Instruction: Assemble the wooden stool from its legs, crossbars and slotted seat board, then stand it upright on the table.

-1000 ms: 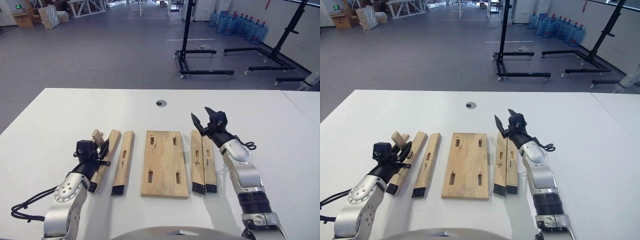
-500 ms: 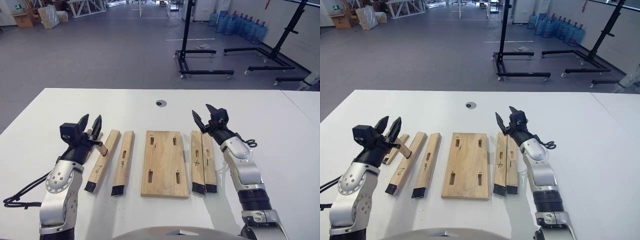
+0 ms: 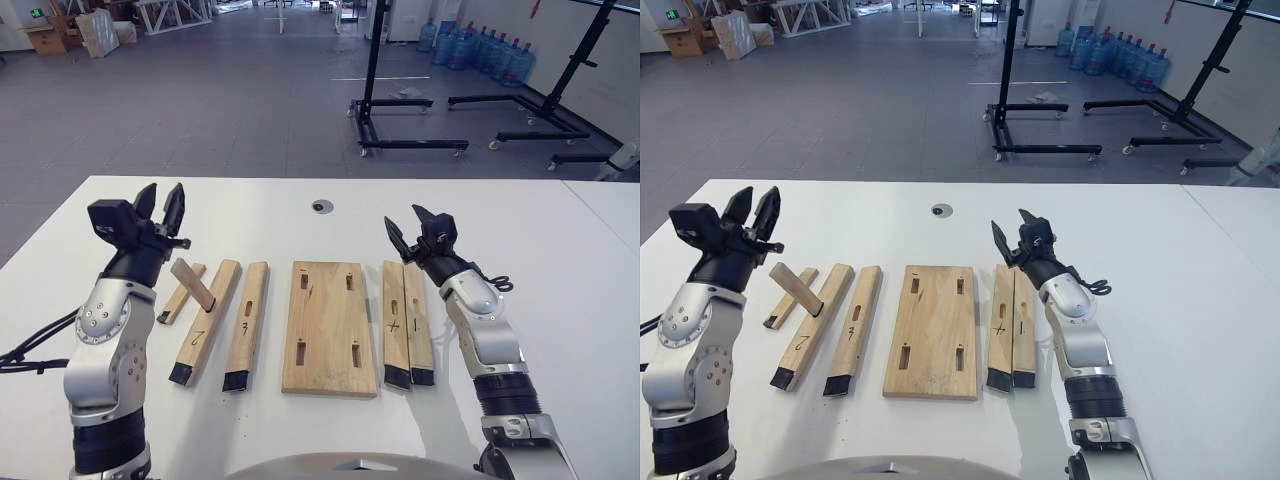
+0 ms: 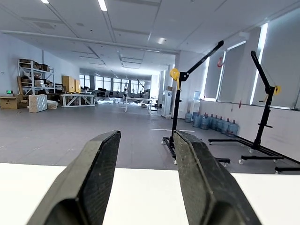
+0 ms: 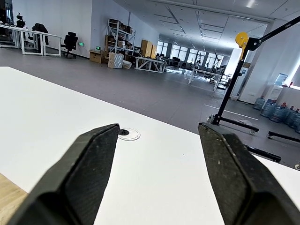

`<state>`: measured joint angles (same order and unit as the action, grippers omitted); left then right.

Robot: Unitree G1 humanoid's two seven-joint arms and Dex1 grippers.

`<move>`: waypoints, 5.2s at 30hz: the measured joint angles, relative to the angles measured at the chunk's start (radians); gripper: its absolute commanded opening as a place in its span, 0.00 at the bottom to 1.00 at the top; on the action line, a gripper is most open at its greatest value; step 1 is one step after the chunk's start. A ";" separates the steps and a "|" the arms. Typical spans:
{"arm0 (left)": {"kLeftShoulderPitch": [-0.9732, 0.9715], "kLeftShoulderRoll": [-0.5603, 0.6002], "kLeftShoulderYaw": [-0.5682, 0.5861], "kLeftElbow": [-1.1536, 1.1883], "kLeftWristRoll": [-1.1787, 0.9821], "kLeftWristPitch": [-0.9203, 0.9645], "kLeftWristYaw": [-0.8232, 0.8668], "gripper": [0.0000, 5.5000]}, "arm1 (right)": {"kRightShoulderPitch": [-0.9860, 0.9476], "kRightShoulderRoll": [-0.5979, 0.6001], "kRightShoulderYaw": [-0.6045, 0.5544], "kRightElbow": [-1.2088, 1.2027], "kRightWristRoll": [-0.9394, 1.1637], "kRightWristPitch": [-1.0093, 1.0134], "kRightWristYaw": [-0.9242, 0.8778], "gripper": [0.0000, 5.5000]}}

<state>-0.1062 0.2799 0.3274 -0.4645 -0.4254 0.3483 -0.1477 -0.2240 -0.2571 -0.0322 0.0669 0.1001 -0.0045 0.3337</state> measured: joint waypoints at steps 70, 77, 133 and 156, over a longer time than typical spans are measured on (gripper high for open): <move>0.294 0.442 -0.255 0.187 0.101 0.314 -0.535 0.74 | 0.122 0.075 0.040 -0.125 0.017 0.027 -0.036 0.56; 0.280 0.442 -0.288 0.190 0.131 0.329 -0.517 0.64 | 0.126 0.080 0.054 -0.138 0.016 0.027 -0.047 0.56; -0.069 0.059 -0.344 0.185 -0.532 0.366 -0.790 0.37 | -0.123 0.023 -0.127 -0.276 1.169 0.744 0.402 0.57; 0.032 0.049 -0.350 0.231 -0.405 0.255 -0.734 0.68 | -0.296 -0.084 -0.269 -0.205 1.025 0.536 0.514 0.37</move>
<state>-0.0737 0.3287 -0.0221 -0.2334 -0.8301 0.6031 -0.8814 -0.5199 -0.3415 -0.3015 -0.1378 1.1249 0.5311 0.8472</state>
